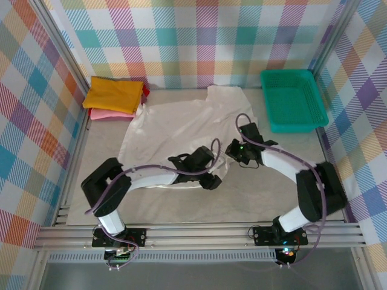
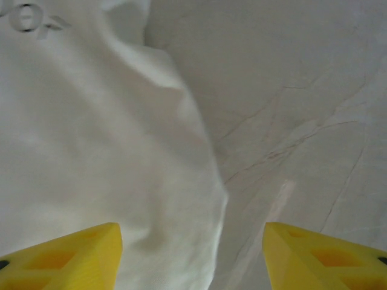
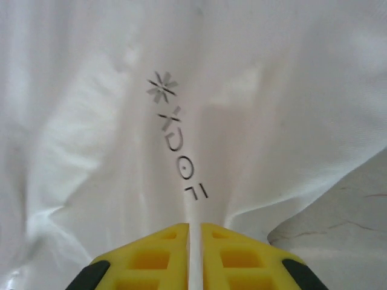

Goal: Fold and stack the t-shirts

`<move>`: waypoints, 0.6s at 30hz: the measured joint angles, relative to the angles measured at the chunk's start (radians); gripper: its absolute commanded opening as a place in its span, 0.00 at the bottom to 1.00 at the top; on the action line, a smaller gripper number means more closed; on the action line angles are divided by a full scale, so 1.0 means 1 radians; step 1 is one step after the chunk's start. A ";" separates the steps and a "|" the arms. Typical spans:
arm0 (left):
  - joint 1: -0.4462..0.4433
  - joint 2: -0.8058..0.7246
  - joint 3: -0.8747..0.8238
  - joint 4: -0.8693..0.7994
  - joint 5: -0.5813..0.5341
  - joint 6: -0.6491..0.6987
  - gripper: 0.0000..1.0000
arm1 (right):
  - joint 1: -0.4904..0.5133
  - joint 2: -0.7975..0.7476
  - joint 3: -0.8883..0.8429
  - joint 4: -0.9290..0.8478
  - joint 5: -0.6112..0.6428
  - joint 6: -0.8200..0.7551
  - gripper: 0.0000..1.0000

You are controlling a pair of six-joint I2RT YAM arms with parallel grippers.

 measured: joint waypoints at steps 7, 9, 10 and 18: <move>-0.011 0.144 0.106 -0.003 -0.013 0.013 0.67 | -0.067 -0.159 -0.039 -0.022 0.053 -0.034 0.28; -0.012 0.180 0.146 -0.003 -0.012 0.013 0.66 | -0.082 -0.166 -0.054 -0.026 0.056 -0.038 0.28; -0.014 0.199 0.166 -0.004 -0.013 0.013 0.65 | -0.089 -0.166 -0.065 -0.025 0.056 -0.041 0.28; -0.019 0.269 0.240 -0.027 -0.075 0.024 0.26 | -0.121 -0.161 -0.127 -0.011 0.029 -0.042 0.29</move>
